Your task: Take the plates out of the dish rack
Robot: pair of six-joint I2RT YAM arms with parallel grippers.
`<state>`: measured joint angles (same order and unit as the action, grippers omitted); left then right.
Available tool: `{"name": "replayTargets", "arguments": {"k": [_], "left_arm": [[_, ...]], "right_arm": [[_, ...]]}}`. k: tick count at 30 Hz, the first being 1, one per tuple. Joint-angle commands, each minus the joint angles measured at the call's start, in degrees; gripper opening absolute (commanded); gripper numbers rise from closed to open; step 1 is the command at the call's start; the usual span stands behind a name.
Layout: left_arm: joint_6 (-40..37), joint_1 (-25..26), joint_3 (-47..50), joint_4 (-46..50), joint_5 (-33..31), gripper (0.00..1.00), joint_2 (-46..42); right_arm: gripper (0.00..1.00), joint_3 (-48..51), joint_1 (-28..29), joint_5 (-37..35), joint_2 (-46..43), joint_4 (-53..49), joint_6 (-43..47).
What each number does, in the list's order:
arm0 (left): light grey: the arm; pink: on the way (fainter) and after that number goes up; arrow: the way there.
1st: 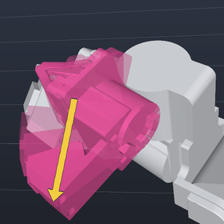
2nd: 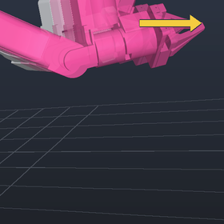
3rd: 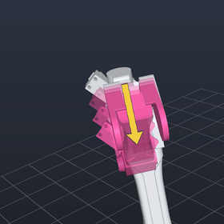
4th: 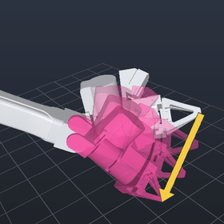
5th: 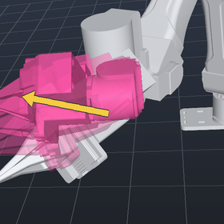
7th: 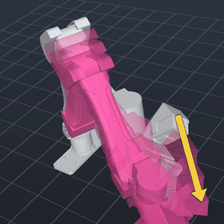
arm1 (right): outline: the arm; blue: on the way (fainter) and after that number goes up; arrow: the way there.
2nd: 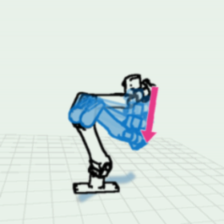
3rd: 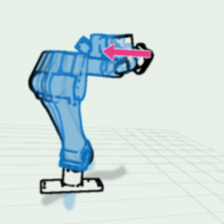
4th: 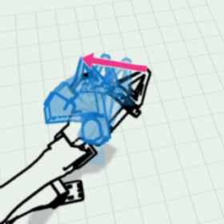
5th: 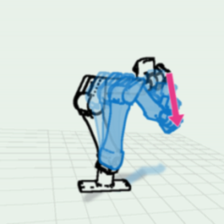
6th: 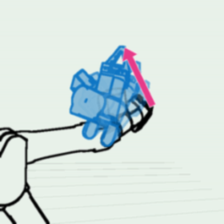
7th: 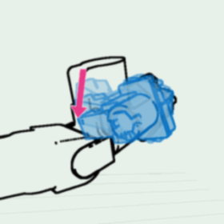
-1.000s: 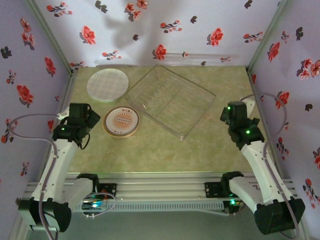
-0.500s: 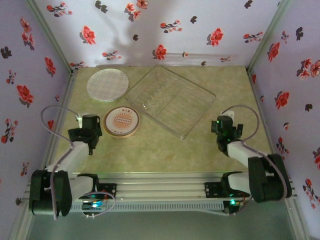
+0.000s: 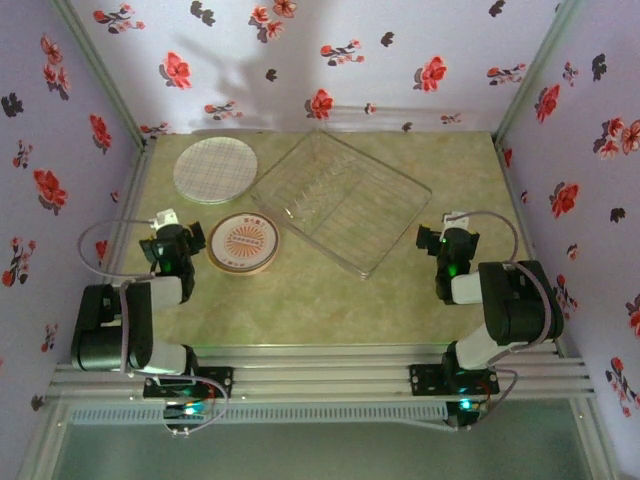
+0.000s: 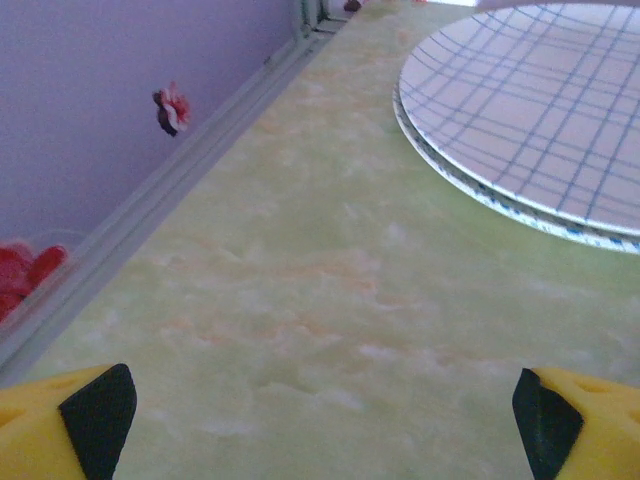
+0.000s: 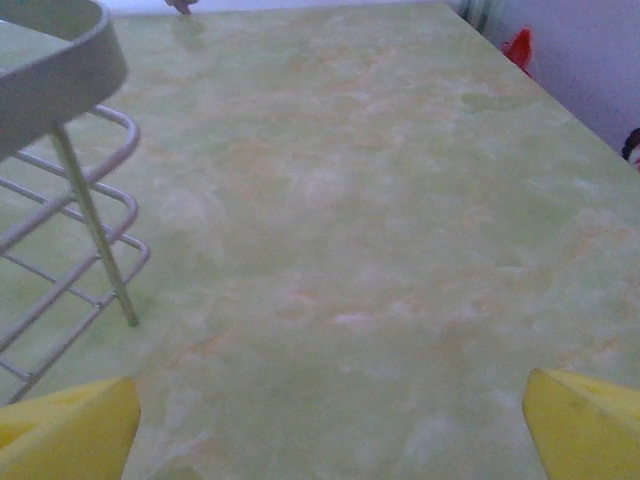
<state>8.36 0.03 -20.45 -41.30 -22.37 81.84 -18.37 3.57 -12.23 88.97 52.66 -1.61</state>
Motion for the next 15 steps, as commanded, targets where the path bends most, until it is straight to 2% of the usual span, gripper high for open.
{"name": "replayTargets", "arguments": {"k": [1, 3, 5, 6, 9, 15], "left_arm": [[-1.5, -0.2, 0.9, -9.9, 2.4, 1.00, 1.0], [-1.9, -0.1, -0.5, -8.0, 3.7, 1.00, 1.7], [-4.4, -0.1, -3.3, -5.8, 9.1, 1.00, 4.9], [-5.5, -0.1, -1.9, -9.4, 12.3, 1.00, 6.2], [-5.0, -0.6, -1.3, -10.9, 12.7, 1.00, 6.4], [-4.8, -0.4, 0.2, -13.4, 11.7, 1.00, 6.2]], "right_arm": [[0.99, -0.2, -0.1, 1.2, 0.9, 6.0, -0.1], [0.99, -1.4, -0.1, 0.6, -0.3, 1.7, -0.7], [0.99, -1.8, -0.1, -0.6, 0.3, 1.9, -0.9], [0.99, -2.4, -0.2, -1.8, 0.7, 1.6, -1.5], [0.99, -3.9, -1.5, -1.1, 0.3, -2.2, -3.5], [0.99, -3.9, -1.6, -0.9, 0.3, -2.1, -3.6]]}}
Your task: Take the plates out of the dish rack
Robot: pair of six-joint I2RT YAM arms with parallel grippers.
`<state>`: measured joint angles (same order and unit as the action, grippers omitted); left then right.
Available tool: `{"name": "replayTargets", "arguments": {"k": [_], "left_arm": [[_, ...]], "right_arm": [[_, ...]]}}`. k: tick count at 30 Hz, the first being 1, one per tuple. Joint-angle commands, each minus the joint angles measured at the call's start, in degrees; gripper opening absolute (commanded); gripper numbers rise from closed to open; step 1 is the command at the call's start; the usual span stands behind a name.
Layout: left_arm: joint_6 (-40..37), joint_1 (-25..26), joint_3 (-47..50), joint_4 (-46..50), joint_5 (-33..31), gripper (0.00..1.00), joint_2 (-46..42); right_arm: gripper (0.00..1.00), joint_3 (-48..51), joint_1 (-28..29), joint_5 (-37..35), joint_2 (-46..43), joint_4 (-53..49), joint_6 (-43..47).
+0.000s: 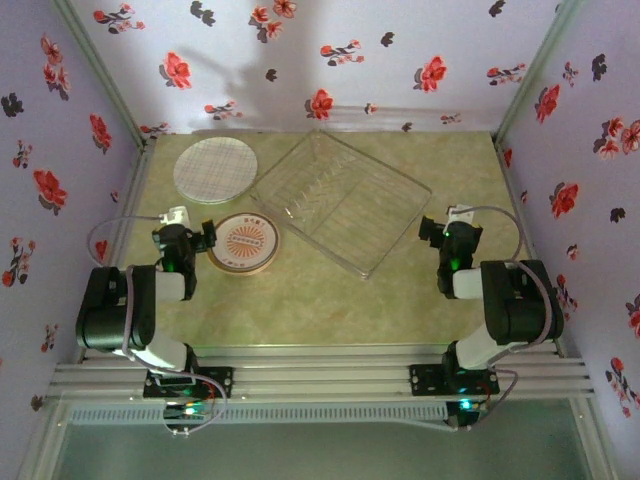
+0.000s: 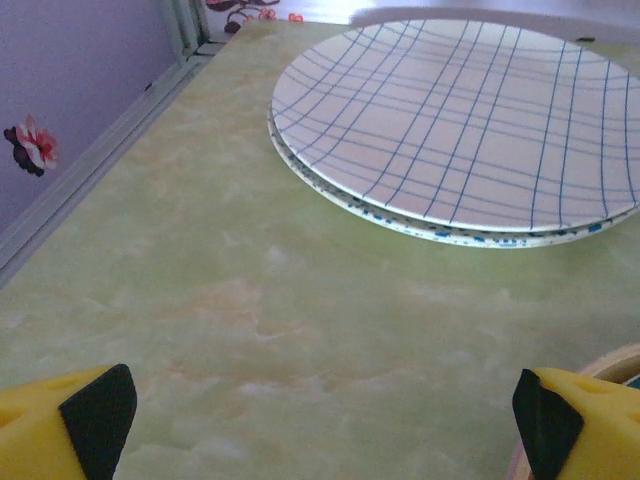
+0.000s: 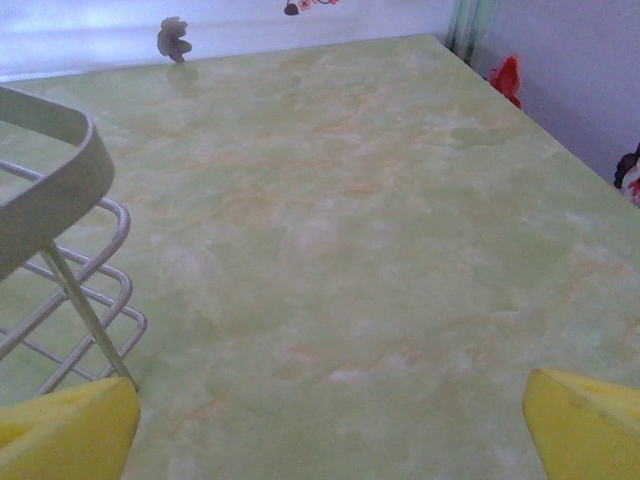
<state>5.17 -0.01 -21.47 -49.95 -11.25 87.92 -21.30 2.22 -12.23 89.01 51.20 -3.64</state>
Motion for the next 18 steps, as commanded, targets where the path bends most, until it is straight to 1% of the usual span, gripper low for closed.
{"name": "replayTargets", "arguments": {"k": [1, 4, 5, 9, 12, 13, 18], "left_arm": [[-1.9, -0.3, 1.8, -5.9, 0.5, 1.00, 0.1], [-2.9, 0.5, 2.2, -6.8, 0.5, 1.00, 0.1], [-5.0, 1.4, 2.2, -6.9, 0.8, 1.00, 0.3], [-5.9, 2.3, -0.4, -1.9, 0.8, 1.00, 0.6], [-4.1, -0.4, -1.6, 0.6, 5.3, 1.00, 0.4], [-4.0, -0.5, -1.5, 0.2, 5.9, 1.00, 0.4], [-4.1, -0.6, -1.0, -0.7, 5.6, 1.00, 0.4]], "right_arm": [[0.99, -0.9, -0.3, -0.9, 0.2, -0.6, -1.5], [0.99, -0.7, -0.3, -1.1, 0.2, -0.3, -1.4], [0.99, -0.7, -0.3, -1.1, 0.2, -0.2, -1.4], [0.99, -0.7, -0.3, -1.1, 0.2, -0.2, -1.3], [0.99, -0.7, -0.3, -1.1, 0.2, -0.2, -1.4], [0.99, -0.7, -0.3, -1.1, 0.2, -0.2, -1.4], [0.99, -0.7, -0.3, -1.1, 0.3, -0.3, -1.4]]}}
